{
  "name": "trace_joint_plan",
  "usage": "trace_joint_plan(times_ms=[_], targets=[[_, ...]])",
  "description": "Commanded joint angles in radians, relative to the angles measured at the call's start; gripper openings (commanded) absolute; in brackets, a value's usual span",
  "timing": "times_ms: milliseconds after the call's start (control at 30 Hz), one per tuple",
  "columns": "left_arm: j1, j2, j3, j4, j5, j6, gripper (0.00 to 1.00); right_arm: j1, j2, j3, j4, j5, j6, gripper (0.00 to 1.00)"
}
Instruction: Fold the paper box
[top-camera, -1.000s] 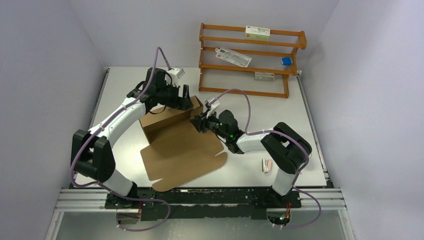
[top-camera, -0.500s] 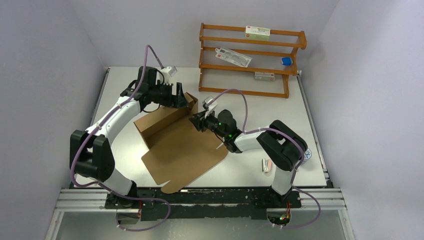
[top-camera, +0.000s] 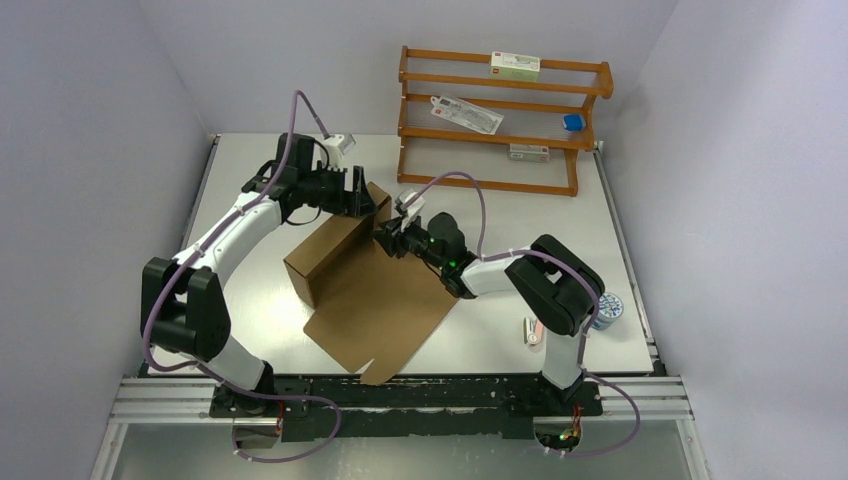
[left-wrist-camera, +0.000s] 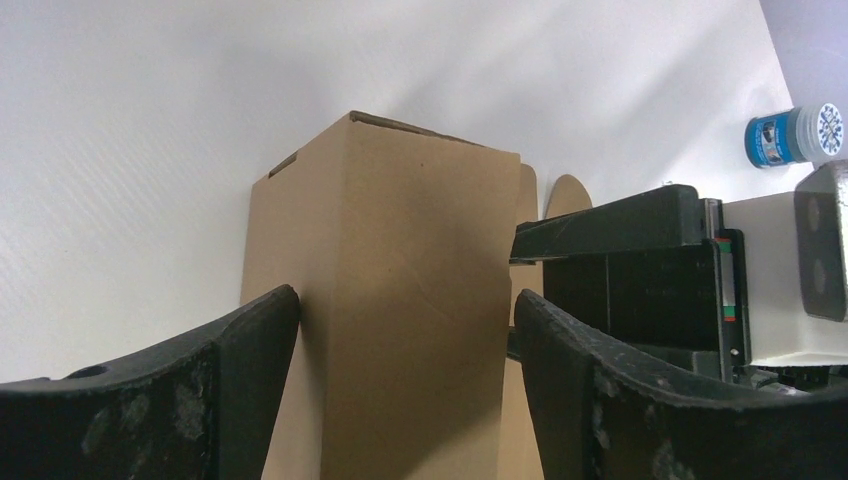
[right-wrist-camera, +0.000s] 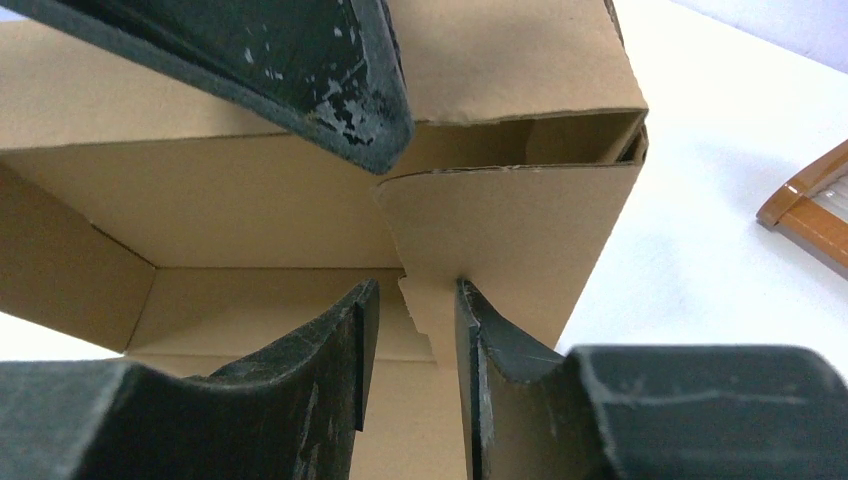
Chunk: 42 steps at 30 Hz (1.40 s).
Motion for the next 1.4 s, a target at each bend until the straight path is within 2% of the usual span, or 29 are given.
trace_joint_plan(times_ms=[0, 200, 367, 567, 800, 1133, 1267, 1367], targets=[[-0.043, 0.028, -0.001, -0.035, 0.074, 0.011, 0.82, 0.005, 0.023, 0.036, 0.087, -0.026, -0.027, 0.37], [-0.064, 0.039, 0.006, -0.051, 0.124, 0.026, 0.83, 0.005, 0.024, 0.013, 0.178, -0.036, -0.013, 0.36], [-0.066, 0.037, 0.002, -0.047, 0.212, 0.021, 0.83, 0.006, 0.015, -0.049, 0.309, 0.041, -0.017, 0.36], [-0.066, 0.018, 0.004, -0.054, 0.227, 0.028, 0.81, 0.006, 0.03, -0.125, 0.506, 0.134, -0.049, 0.37], [-0.066, 0.016, 0.006, -0.069, 0.179, 0.031, 0.8, 0.008, 0.038, -0.204, 0.587, 0.159, -0.062, 0.38], [-0.066, 0.007, 0.011, -0.084, 0.09, 0.035, 0.81, 0.025, -0.101, -0.256, 0.348, -0.049, -0.049, 0.37], [-0.066, -0.014, 0.009, -0.077, 0.075, 0.034, 0.83, 0.025, -0.207, -0.314, 0.233, -0.021, -0.076, 0.38], [-0.066, -0.027, 0.008, -0.071, 0.072, 0.03, 0.84, 0.023, -0.301, -0.32, 0.021, 0.037, -0.126, 0.4]])
